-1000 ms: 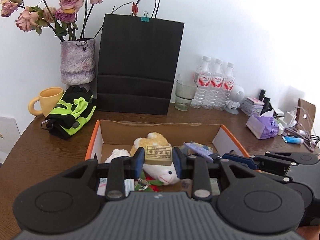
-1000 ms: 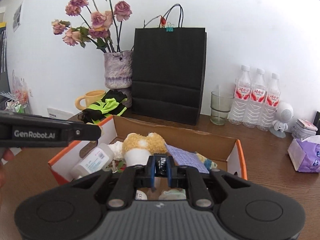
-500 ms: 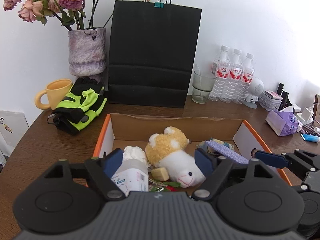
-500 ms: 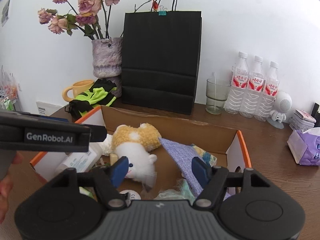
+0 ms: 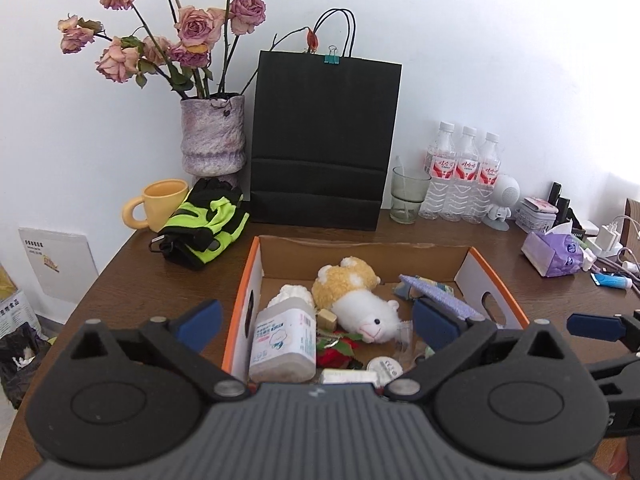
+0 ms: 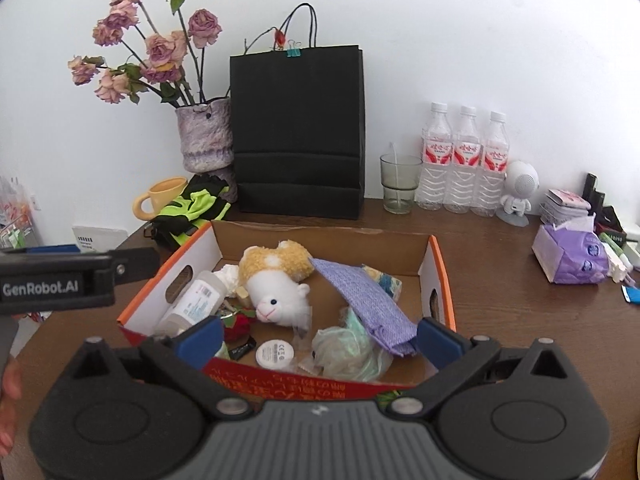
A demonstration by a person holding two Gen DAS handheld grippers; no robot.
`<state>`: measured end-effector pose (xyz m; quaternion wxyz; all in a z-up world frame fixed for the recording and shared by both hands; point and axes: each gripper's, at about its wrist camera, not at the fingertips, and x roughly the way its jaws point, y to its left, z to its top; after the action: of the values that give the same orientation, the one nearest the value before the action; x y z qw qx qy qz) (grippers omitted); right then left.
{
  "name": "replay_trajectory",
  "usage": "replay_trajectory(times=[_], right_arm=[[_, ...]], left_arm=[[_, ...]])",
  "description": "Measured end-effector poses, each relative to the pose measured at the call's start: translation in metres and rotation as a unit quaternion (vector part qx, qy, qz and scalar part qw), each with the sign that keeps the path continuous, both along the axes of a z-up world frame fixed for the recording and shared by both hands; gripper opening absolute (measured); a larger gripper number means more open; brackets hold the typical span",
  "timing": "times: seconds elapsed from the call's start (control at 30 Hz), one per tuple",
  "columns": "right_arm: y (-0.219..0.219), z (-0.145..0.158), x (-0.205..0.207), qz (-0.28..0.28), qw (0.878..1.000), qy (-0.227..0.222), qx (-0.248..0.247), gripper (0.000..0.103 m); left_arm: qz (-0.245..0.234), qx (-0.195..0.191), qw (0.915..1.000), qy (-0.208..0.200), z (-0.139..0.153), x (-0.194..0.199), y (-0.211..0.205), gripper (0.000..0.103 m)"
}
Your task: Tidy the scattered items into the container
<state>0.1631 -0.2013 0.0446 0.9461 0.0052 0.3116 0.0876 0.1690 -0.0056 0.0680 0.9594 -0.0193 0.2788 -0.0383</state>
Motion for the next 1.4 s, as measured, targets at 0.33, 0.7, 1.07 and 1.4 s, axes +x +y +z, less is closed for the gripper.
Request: replay_trajectory(times=[0.33,0.7,1.07,1.4], right_arm=[[-0.004,0.024,-0.045,-0.031,0.999,0.03,-0.006,0.103],[-0.001,0.032,-0.071,-0.031,0.999,0.032,-0.003,0.103],[-0.005,0.034,-0.082,-0.033,0.999,0.028,-0.005,0.103],[-0.007,0.035,-0.086,-0.037,0.999,0.026,-0.008,0.103]], left_arm=[[0.033,-0.013,0.9966,0.075,-0.001,-0.041,0.011,0.103],[0.03,-0.012,0.9972,0.067,0.011,-0.08,0.006,0.103],[0.03,-0.011,0.9975,0.062,0.009,-0.09,0.001,0.103],[0.024,-0.012,0.9978,0.06,0.008,-0.093,0.001,0.103]])
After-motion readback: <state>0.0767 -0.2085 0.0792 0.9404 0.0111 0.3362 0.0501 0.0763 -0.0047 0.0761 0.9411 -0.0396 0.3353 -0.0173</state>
